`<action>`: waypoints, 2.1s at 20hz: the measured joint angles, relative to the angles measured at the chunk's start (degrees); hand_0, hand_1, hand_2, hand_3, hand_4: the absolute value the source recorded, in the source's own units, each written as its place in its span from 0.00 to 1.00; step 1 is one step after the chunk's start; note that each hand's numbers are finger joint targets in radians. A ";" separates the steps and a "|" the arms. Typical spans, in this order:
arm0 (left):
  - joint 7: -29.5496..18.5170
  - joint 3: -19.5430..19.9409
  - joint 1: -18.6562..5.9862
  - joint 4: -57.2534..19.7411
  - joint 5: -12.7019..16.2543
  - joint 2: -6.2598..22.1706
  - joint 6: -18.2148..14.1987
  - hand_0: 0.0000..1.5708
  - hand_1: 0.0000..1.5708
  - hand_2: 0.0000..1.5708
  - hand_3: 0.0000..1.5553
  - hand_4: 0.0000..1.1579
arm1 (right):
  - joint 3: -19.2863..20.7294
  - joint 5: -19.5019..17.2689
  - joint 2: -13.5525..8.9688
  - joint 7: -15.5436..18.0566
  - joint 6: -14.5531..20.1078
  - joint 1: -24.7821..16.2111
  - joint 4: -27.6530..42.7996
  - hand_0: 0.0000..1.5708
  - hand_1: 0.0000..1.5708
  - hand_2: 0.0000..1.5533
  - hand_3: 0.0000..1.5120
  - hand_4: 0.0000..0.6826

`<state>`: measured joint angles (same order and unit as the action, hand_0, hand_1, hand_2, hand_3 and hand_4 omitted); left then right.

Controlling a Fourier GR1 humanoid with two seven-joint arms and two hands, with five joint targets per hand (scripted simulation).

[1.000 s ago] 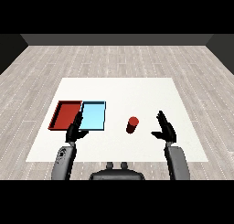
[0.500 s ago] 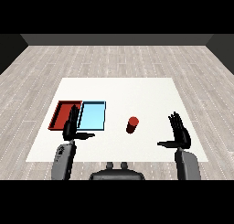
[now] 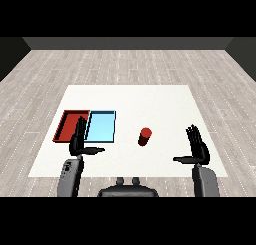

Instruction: Pick the red can and put it in the red box

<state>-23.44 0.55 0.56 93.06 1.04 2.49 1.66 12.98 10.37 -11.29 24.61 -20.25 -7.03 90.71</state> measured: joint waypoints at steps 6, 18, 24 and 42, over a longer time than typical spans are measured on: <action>-1.15 0.98 -1.05 -1.83 -0.25 0.14 -0.23 0.00 0.00 0.00 0.00 0.00 | 0.41 -0.50 0.21 -1.37 -0.77 1.21 -0.07 0.00 0.00 0.00 0.00 0.00; -2.55 2.41 -1.06 -3.65 0.22 0.81 0.42 0.00 0.00 0.00 0.00 0.00 | -1.78 0.06 3.02 -6.65 0.93 8.83 -4.95 0.00 0.00 0.00 0.00 0.00; -0.12 2.19 -1.87 -2.09 0.56 0.33 -0.15 0.00 0.00 0.00 0.00 0.00 | -3.22 0.29 4.97 -7.05 1.81 10.35 -7.77 0.00 0.00 0.00 0.00 0.00; 0.03 3.48 -4.09 -4.05 2.42 0.60 0.74 0.00 0.00 0.00 0.00 0.00 | -9.05 -2.23 10.36 -0.76 6.46 16.69 -20.82 0.00 0.00 0.00 0.00 0.00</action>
<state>-23.41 4.02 -3.53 89.01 3.46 3.09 2.39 3.93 8.14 -0.93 23.84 -13.79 9.66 69.88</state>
